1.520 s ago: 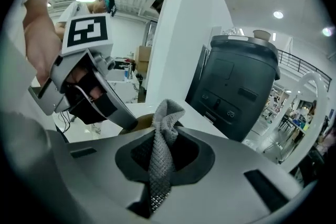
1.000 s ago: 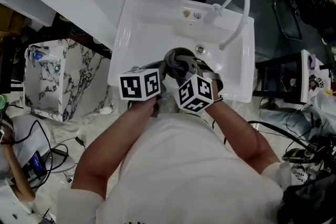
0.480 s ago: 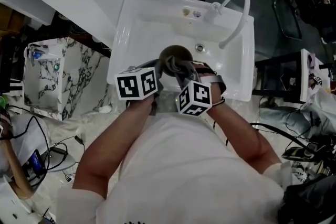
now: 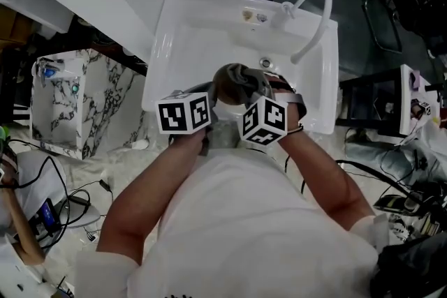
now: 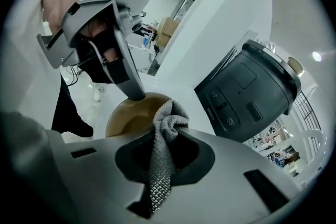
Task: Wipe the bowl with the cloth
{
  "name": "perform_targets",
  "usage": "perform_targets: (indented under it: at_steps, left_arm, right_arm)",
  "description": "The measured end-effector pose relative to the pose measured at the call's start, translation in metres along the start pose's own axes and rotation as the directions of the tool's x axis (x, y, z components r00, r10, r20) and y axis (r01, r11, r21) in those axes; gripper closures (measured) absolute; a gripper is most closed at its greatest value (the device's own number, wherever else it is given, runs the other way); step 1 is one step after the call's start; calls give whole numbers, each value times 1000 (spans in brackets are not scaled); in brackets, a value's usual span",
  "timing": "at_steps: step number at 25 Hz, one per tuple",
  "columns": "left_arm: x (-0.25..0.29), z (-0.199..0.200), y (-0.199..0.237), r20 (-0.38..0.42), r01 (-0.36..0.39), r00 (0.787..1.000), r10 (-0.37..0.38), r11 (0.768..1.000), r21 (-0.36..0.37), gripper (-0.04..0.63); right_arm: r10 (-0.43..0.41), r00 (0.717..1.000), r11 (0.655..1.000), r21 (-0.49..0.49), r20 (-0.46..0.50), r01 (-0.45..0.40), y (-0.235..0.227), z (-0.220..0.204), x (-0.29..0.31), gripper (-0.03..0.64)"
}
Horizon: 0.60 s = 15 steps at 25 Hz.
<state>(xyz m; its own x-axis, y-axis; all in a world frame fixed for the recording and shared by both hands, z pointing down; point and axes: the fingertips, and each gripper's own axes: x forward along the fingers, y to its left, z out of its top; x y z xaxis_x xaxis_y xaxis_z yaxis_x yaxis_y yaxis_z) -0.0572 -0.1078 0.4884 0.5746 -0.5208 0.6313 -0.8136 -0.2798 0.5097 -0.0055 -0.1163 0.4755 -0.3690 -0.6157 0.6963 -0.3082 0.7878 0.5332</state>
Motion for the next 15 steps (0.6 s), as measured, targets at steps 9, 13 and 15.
perform_targets:
  at_steps: [9,13,15]
  left_arm:
    - [1,-8,-8,-24,35,999,-35,999,-1,584]
    - [0,-10,-10,-29,45,999,-45,999,1,586]
    - [0,-10,-11,-32,51,998,-51,999,9,585]
  right_arm:
    - [7,1000,999,-35,-10,-7,4,11,8,588]
    - [15,1000,997,-81,-19,-16,9,14,11,589]
    - [30,999,994,-108,-19,-32,15,16,12,589]
